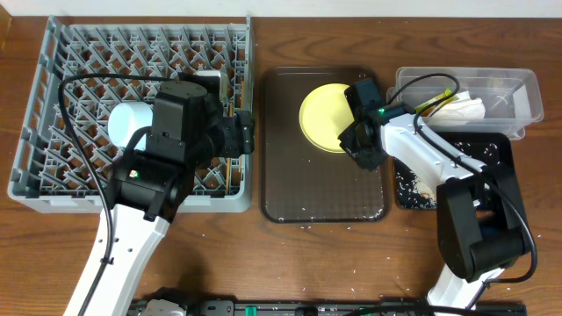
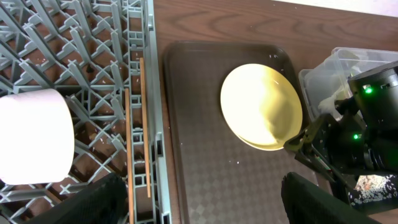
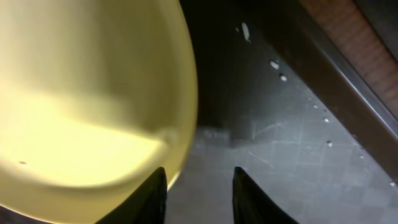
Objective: Sort waste into correct bins and load items into the dishwasher
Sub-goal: 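Move the right gripper to the yellow plate and grip its edge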
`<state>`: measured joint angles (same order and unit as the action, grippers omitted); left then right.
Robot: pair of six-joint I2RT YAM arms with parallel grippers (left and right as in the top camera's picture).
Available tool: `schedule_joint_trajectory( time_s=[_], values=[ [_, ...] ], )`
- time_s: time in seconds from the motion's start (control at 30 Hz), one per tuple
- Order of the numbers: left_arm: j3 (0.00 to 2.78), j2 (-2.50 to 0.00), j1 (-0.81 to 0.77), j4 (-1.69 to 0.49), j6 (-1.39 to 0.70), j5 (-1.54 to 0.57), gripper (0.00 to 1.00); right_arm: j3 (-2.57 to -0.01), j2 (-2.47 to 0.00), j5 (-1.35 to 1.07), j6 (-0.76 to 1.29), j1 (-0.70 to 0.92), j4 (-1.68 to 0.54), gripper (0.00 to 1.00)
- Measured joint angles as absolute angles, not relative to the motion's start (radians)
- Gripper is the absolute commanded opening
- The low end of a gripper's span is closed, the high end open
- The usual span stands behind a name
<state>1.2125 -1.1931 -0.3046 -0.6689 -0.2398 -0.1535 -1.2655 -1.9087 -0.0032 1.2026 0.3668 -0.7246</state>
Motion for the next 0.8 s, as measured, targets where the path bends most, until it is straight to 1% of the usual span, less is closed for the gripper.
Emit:
schedule_joint_trajectory(
  time_s=[0.13, 0.23, 0.27, 0.37, 0.43, 0.5, 0.6, 0.63, 0.8],
  values=[
    [1.213, -1.193, -0.305, -0.669, -0.24, -0.154, 0.82, -1.266, -1.909, 0.001, 1.221, 0.37, -0.693, 0.46],
    [1.213, -1.193, -0.305, -0.669, -0.24, -0.154, 0.82, -1.266, -1.913, 0.006, 1.227, 0.382, -0.676, 0.48],
    [1.213, -1.193, -0.305, -0.669, -0.24, -0.154, 0.82, -1.266, -1.916, 0.009, 1.227, 0.387, -0.673, 0.48],
    [1.213, -1.193, -0.305, -0.669, -0.24, -0.154, 0.82, -1.266, -1.925, 0.019, 1.229, 0.397, -0.67, 0.42],
    [1.213, -1.193, -0.305, -0.669, -0.24, -0.154, 0.82, -1.266, -1.929, 0.022, 1.237, 0.399, -0.665, 0.41],
    [1.213, -1.193, -0.305, -0.669, -0.24, -0.154, 0.82, -1.266, -1.942, 0.025, 1.251, 0.4, -0.663, 0.35],
    [1.213, -1.193, -0.305, -0.669, -0.24, -0.154, 0.82, -1.267, -1.974, 0.023, 1.273, 0.403, -0.662, 0.12],
    [1.213, -1.193, -0.305, -0.669, -0.24, -0.154, 0.82, -1.267, -1.974, 0.017, 1.271, 0.403, -0.656, 0.01],
    [1.213, -1.193, -0.305, -0.669, -0.24, -0.154, 0.82, -1.272, -1.974, -0.011, 1.287, 0.405, -0.642, 0.01]
  ],
)
